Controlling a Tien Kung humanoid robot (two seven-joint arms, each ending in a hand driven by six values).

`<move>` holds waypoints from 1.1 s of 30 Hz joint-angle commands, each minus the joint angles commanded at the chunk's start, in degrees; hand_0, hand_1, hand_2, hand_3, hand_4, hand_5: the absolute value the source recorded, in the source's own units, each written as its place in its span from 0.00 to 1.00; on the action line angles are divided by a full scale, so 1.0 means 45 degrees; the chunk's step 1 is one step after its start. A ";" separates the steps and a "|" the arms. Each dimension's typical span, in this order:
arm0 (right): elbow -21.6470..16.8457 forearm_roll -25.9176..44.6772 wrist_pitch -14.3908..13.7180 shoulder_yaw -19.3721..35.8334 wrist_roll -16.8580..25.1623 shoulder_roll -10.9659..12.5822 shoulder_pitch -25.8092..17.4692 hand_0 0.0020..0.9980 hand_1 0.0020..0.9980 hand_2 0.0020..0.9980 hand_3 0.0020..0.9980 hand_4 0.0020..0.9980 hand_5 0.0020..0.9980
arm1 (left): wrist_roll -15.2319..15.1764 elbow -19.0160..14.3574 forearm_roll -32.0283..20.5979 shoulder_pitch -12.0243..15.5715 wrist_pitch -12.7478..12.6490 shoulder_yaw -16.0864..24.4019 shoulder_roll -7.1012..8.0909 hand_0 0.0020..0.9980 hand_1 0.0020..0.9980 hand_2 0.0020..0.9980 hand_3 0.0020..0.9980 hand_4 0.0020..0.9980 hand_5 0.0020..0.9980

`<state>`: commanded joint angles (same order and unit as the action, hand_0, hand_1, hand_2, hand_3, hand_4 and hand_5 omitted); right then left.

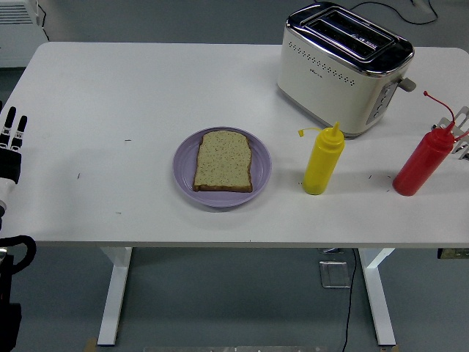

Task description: Pick up the cup,pour liquid into bread,place the cup on the desk

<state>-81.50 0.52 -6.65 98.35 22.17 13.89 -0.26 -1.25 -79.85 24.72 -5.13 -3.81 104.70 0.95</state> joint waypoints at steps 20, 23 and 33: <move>0.0023 0.0050 -0.0037 -0.0067 -0.0033 -0.0013 -0.0035 0.77 0.72 0.72 0.73 0.52 0.44 | 0.0005 -0.0007 0.0002 0.0059 0.0000 -0.0030 0.0013 0.79 0.74 0.74 0.69 0.51 1.00; 0.0027 0.0060 -0.0043 -0.0065 -0.0032 -0.0020 -0.0029 0.77 0.72 0.72 0.73 0.51 0.44 | 0.0006 -0.0011 0.0002 0.0049 0.0002 -0.0028 0.0011 0.79 0.74 0.74 0.70 0.51 1.00; 0.0025 0.0044 -0.0065 -0.0064 -0.0042 -0.0060 0.0070 0.77 0.72 0.72 0.73 0.51 0.44 | 0.0002 -0.0039 -0.0009 -0.0030 0.0001 0.0066 0.0013 0.79 0.74 0.74 0.70 0.51 1.00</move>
<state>-81.39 0.72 -6.94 98.06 21.98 13.63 0.06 -1.25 -80.02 24.68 -5.27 -3.81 105.00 1.01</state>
